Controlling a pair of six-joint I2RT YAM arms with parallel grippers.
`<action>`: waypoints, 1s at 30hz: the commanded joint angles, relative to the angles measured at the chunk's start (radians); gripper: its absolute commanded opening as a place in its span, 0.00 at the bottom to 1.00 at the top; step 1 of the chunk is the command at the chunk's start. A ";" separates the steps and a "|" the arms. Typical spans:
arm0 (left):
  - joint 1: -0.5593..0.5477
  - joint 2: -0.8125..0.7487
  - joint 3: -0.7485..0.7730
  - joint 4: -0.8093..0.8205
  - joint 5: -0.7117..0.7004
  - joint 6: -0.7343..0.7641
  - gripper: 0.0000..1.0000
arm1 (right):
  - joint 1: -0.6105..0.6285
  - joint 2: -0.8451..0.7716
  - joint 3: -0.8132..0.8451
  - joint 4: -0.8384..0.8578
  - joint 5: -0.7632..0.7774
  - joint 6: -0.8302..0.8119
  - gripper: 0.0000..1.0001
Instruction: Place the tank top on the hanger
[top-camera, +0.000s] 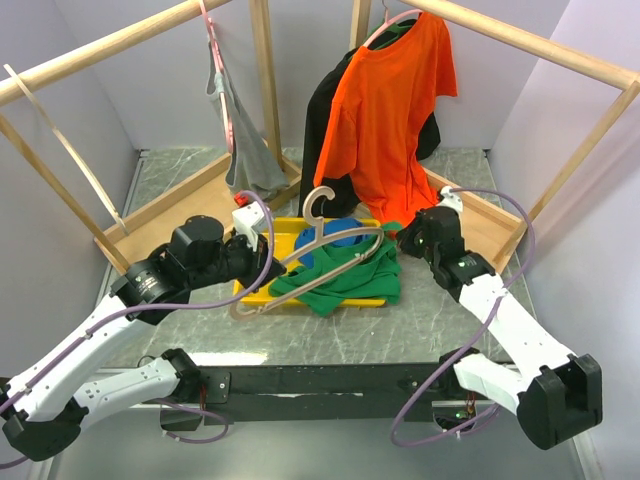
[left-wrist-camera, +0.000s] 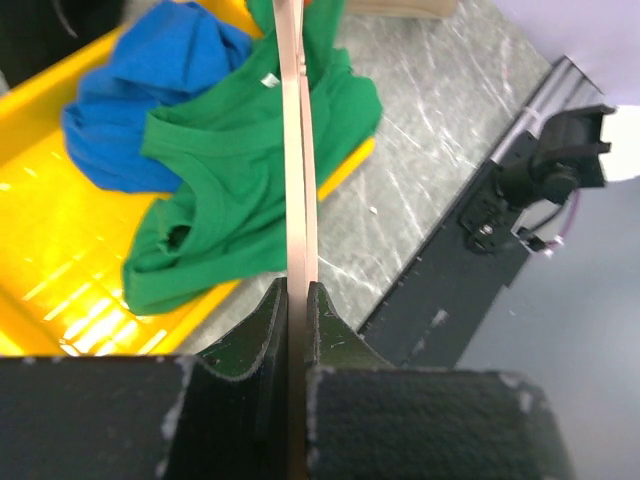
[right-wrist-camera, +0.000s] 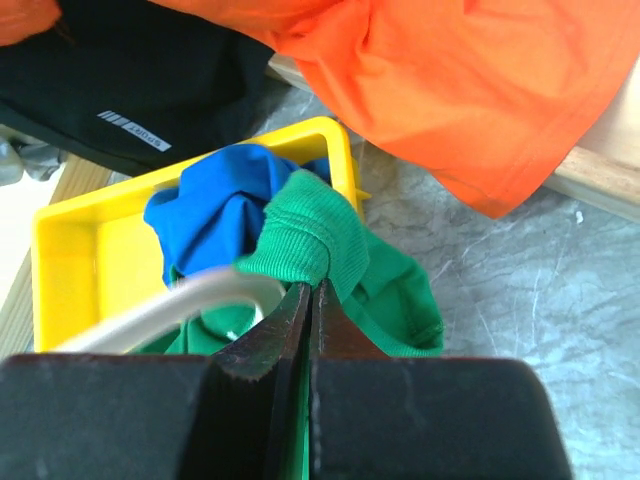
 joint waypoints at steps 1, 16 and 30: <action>-0.004 -0.027 0.030 0.082 -0.059 0.036 0.04 | 0.023 -0.013 0.098 -0.116 0.027 -0.042 0.00; -0.004 -0.044 -0.088 0.181 0.067 0.036 0.04 | 0.102 0.061 0.251 -0.175 0.050 -0.067 0.00; -0.004 0.081 -0.114 0.466 0.092 0.056 0.05 | 0.237 -0.004 0.309 -0.233 0.142 -0.071 0.00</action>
